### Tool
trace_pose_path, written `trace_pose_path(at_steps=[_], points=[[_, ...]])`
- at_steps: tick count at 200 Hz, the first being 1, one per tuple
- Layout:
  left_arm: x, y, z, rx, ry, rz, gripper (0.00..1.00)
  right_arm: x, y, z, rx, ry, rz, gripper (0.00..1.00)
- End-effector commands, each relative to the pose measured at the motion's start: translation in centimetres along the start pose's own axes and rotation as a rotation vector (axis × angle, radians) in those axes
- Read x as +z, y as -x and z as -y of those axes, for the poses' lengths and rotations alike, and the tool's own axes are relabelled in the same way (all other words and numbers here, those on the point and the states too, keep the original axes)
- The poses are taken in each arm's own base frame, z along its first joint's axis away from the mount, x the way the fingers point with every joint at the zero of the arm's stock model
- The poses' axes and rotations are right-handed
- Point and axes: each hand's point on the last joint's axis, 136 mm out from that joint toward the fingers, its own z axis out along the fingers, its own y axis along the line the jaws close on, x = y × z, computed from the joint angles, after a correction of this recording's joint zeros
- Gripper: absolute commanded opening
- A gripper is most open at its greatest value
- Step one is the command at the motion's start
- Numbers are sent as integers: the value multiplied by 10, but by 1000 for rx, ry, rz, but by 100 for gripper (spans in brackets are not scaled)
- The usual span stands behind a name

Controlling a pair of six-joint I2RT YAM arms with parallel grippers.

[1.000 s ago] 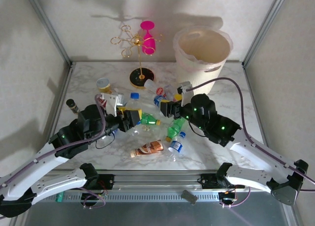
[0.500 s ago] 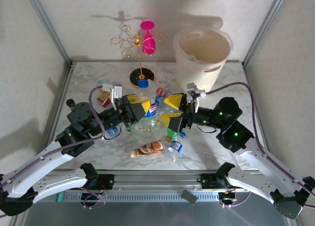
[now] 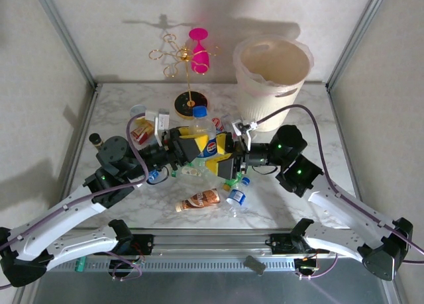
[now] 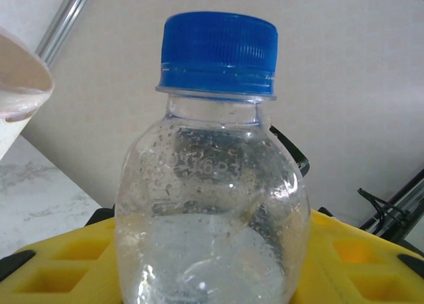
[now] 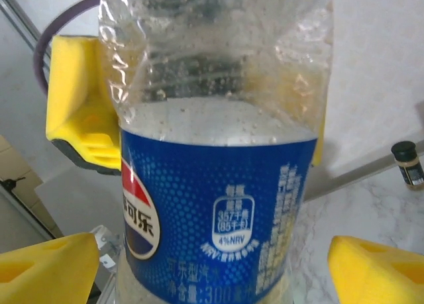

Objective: Put the plastic bottles in the bin

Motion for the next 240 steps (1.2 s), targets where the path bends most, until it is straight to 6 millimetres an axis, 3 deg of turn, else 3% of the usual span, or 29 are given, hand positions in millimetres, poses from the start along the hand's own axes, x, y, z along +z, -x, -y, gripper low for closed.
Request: trace_pose_path(at_steps=[1,84,93,110,128,138,157,186,204,213,240], points=[[0,3,9,-2,-59,10,39,2,18,-22,-43,79,37,86],[1,2,13,-12,-85,13,44,3,19,-10,-26,30,58,64],[1,1,12,-14,-78,11,51,3,19,-10,-28,28,60,63],[-1,5,6,-13,-26,17,79,1,20,-7,-25,-2,72,60],[-12,20,2,28,59,66,94,-3,23,1,-30,-68,87,58],[-22,31,-3,52,129,108,99,-6,26,12,-28,-142,95,58],[-49,55,-24,96,334,215,100,-18,35,38,-30,-308,117,58],[-103,74,-72,129,730,330,99,-56,62,101,-35,-726,153,58],[-120,62,-98,153,887,284,98,-86,86,132,-63,-950,185,58],[-122,54,-105,151,914,256,98,-110,104,148,-89,-1071,219,57],[-115,31,-110,138,873,163,97,-159,145,193,-108,-1279,246,58]])
